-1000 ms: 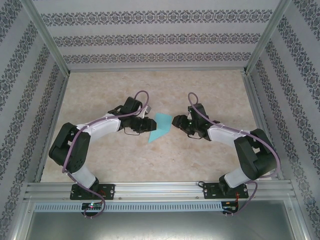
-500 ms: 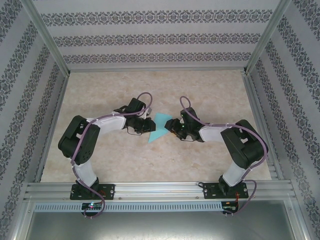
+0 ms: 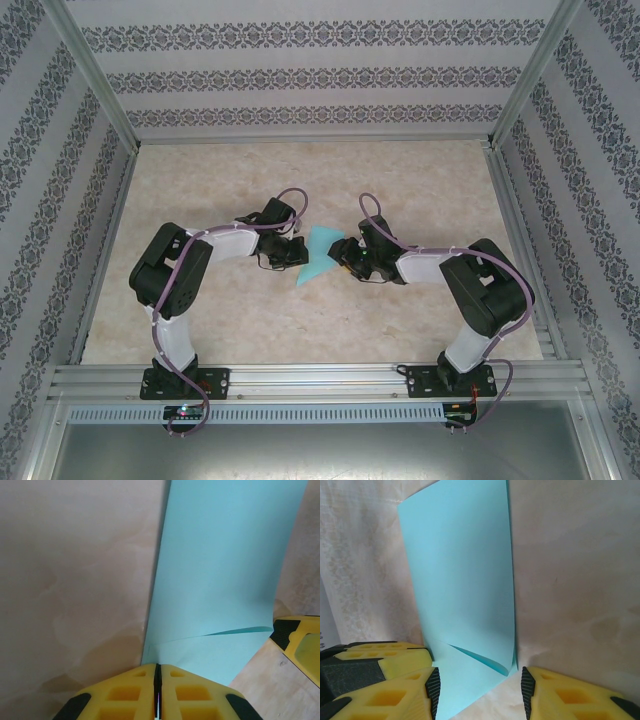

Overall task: Fold a paper plane with a square sheet of paper (pick it up from the middle)
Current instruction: Fourth fold the wing at the center of the table.

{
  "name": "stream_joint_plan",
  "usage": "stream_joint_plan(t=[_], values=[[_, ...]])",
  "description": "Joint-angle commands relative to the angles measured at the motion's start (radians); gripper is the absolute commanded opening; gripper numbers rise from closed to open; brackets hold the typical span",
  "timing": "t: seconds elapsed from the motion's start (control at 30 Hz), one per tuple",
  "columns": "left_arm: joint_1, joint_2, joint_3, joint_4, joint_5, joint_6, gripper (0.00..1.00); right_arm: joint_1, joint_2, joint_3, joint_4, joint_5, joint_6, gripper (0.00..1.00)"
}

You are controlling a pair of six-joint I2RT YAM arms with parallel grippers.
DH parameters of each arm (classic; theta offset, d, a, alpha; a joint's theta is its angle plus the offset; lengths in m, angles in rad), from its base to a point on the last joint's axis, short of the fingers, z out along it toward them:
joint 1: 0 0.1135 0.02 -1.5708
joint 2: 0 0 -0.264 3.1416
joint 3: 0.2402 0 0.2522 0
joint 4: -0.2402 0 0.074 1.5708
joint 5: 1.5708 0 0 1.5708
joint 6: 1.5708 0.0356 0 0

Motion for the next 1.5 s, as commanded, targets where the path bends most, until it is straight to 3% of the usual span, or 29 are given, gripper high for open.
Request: stream_joint_plan(t=[0.0,1.03,1.23,1.37,1.47], values=[[-0.009,0.027,0.013,-0.064,-0.052,-0.012,0.12,0.009,-0.004,0.019,-0.052,0.01,0.017,0.48],[-0.006,0.032,0.011,-0.07,-0.047,-0.015,0.12,0.026,0.093,0.03,0.16,-0.11,0.109,0.33],[-0.001,0.003,0.014,-0.069,-0.039,-0.019,0.23,0.026,0.125,0.036,0.193,-0.131,0.125,0.26],[0.014,-0.042,0.022,-0.079,-0.043,-0.02,0.35,0.02,0.122,0.034,0.19,-0.127,0.117,0.11],[0.037,-0.098,0.026,-0.088,-0.052,-0.018,0.46,0.008,0.091,0.025,0.178,-0.107,0.094,0.05]])
